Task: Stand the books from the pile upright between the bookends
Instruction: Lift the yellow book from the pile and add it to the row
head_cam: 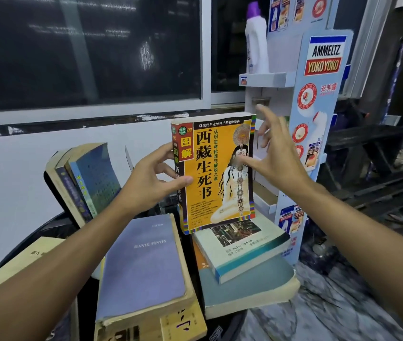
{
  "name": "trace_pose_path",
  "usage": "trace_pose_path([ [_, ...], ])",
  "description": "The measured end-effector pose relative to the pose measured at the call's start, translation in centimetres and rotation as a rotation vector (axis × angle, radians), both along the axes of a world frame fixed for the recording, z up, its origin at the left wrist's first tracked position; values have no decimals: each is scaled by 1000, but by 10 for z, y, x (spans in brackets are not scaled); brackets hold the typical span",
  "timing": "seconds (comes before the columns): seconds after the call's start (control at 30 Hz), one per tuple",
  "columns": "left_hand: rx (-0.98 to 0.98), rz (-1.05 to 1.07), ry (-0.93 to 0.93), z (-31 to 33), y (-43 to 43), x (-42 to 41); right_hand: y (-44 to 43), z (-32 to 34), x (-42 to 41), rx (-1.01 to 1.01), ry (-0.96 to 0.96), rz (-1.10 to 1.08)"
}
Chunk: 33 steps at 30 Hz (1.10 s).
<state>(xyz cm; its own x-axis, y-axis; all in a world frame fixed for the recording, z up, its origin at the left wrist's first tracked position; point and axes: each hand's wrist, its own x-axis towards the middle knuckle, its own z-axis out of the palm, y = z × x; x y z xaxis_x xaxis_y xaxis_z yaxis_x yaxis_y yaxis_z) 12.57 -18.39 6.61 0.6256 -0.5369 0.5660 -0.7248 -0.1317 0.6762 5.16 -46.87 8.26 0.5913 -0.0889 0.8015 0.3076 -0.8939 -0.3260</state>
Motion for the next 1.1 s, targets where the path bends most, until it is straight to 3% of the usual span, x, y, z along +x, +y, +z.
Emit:
trace_pose_path([
  [0.17,12,-8,-12,-4,-1,-4,21,5,-1,-169,34,104],
  [0.43,-8,-134,69,-15,-2,-21,69,18,-21,-18,180,162],
  [0.63,-13,-197,108,-23,-7,-35,76,23,-36,-9,146,180],
  [0.83,-5,-191,52,-32,-24,-48,55,24,-53,-70,155,309],
  [1.1,-38,-106,-23,-38,-64,-72,39,28,-73,-43,180,232],
])
